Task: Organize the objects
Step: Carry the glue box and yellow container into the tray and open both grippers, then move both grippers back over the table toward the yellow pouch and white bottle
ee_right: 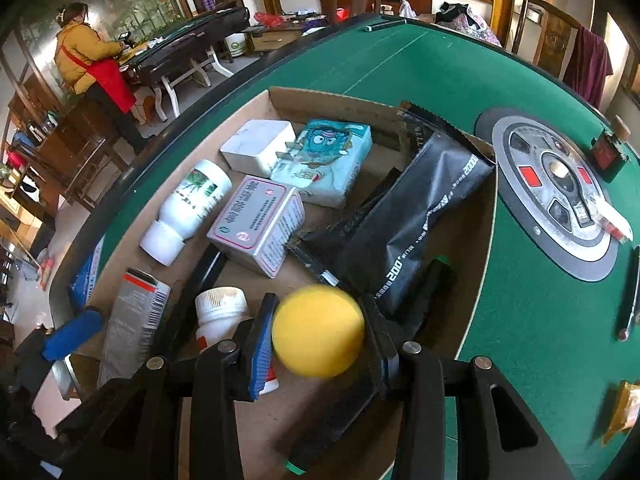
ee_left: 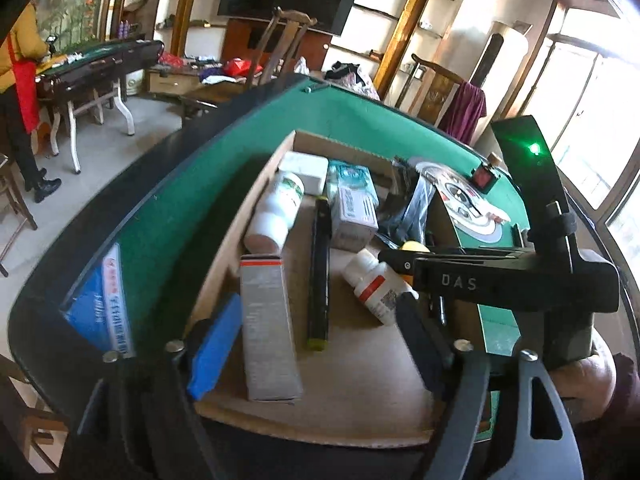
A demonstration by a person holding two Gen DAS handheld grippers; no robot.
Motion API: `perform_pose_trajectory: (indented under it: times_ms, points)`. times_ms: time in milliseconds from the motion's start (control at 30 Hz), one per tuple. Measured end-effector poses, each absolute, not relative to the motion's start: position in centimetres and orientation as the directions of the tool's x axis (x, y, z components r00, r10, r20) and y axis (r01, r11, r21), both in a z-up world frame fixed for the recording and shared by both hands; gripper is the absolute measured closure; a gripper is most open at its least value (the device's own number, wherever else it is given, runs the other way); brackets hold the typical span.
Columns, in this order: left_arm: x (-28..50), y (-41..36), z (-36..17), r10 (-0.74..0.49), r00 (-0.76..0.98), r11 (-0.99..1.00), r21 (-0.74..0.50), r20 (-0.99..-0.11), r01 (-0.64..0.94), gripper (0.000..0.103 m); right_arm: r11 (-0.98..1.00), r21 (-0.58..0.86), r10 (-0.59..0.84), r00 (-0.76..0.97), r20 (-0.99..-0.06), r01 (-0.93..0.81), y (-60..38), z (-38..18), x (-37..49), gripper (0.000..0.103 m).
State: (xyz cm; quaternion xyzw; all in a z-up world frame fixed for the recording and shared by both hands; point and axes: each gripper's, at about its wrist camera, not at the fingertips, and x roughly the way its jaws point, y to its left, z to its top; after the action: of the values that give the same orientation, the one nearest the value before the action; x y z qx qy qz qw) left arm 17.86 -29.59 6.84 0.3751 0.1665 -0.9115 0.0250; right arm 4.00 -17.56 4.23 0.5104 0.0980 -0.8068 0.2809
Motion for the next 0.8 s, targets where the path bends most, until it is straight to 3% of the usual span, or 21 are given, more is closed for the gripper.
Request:
perform_pose_trajectory:
  times_ms: [133,333,567,800]
  points:
    - [18.5,-29.6,8.0,0.047,-0.729,-0.944,-0.269,-0.683,0.190,0.019,-0.823,0.174,-0.402,-0.339,-0.850,0.541,-16.6,5.8,4.4,0.035]
    - [19.6,-26.9,11.1,-0.071,-0.768,-0.974,-0.121,-0.636,0.191,0.015,-0.845,0.146,-0.426,-0.482,-0.766,0.514,-12.9,9.7,6.6,0.020]
    - [19.4,-22.2,13.7,-0.153,-0.800,-0.986,0.042,-0.580,0.159,0.011,-0.888,0.153,-0.409,-0.592,-0.695,0.434,-6.8,11.8,7.8,0.013]
    - [18.2,-18.2,14.0,-0.181,-0.784,-0.983,0.139,-0.594,0.121,0.011,-0.916,0.147,-0.373,-0.661,-0.652,0.372,-1.8,12.5,8.6,0.012]
